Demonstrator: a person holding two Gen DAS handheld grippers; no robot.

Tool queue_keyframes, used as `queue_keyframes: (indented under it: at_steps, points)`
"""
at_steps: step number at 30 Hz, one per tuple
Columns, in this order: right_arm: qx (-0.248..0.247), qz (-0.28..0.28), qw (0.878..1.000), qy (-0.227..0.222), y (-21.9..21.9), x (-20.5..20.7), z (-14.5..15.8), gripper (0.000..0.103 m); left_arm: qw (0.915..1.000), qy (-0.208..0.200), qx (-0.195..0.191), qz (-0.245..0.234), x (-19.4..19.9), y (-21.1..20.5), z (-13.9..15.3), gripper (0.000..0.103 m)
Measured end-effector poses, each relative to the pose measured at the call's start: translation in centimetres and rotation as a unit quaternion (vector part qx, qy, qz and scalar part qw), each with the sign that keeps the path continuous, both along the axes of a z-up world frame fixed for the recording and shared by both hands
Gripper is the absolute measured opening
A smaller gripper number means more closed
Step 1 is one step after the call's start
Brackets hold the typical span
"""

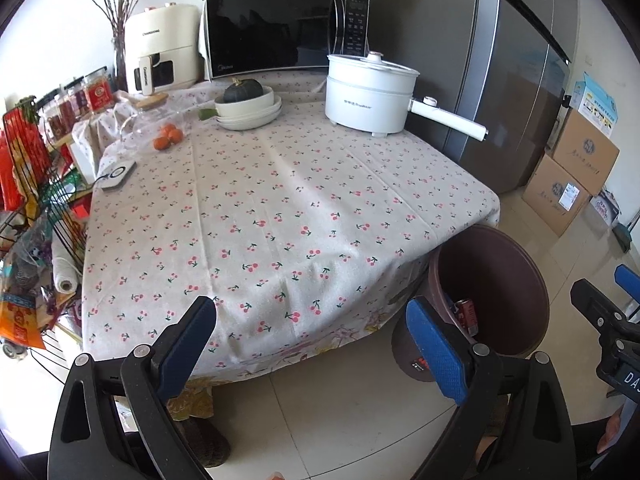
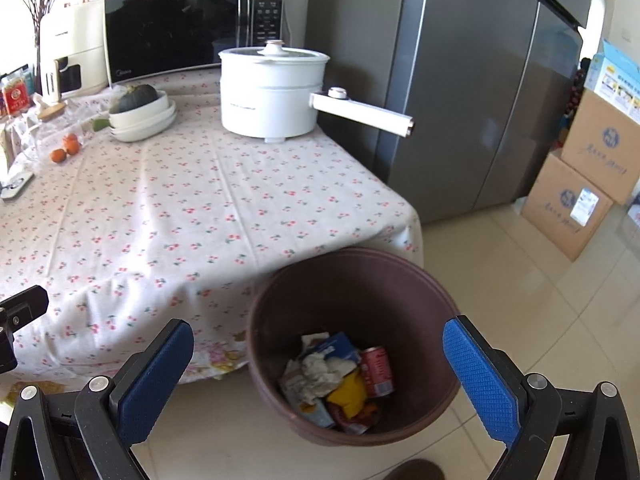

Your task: Collect trash

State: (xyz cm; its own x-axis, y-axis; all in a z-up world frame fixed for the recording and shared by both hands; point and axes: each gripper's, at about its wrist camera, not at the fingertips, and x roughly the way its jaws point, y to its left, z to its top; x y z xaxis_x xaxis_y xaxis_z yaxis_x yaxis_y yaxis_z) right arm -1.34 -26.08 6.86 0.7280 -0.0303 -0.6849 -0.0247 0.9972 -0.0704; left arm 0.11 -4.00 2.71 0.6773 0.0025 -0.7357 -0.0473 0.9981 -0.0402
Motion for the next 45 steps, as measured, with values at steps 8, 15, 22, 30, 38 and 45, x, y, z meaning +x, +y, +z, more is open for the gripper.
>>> queue_keyframes:
  at_steps: [8,15,22,30,38,45]
  points:
    - [0.003,-0.01,1.0,-0.018,1.0,-0.5,-0.2,0.102,1.0,-0.007,-0.002,-0.002,-0.6,0.3,0.2,0.098]
    - [-0.003,-0.011,1.0,-0.014,1.3,-0.1,-0.8,0.102,0.9999,-0.013,-0.011,-0.001,-0.6,0.1,0.6,0.098]
    - [0.002,-0.008,1.0,-0.006,1.5,-0.1,-1.1,0.102,0.9999,-0.013,-0.005,-0.004,-0.7,-0.5,0.5,0.098]
    - [0.004,-0.01,1.0,-0.003,1.5,-0.1,-1.2,0.102,0.9998,-0.018,0.005,-0.004,-0.9,-0.8,0.6,0.098]
    - [0.005,-0.014,1.0,-0.002,1.4,-0.2,-1.4,0.102,0.9992,-0.034,0.019,-0.004,-1.5,-1.1,1.1,0.098]
    - [0.004,-0.019,1.0,-0.003,1.2,-0.2,-1.5,0.102,0.9991,-0.036,0.02,-0.008,-1.7,-1.3,1.2,0.098]
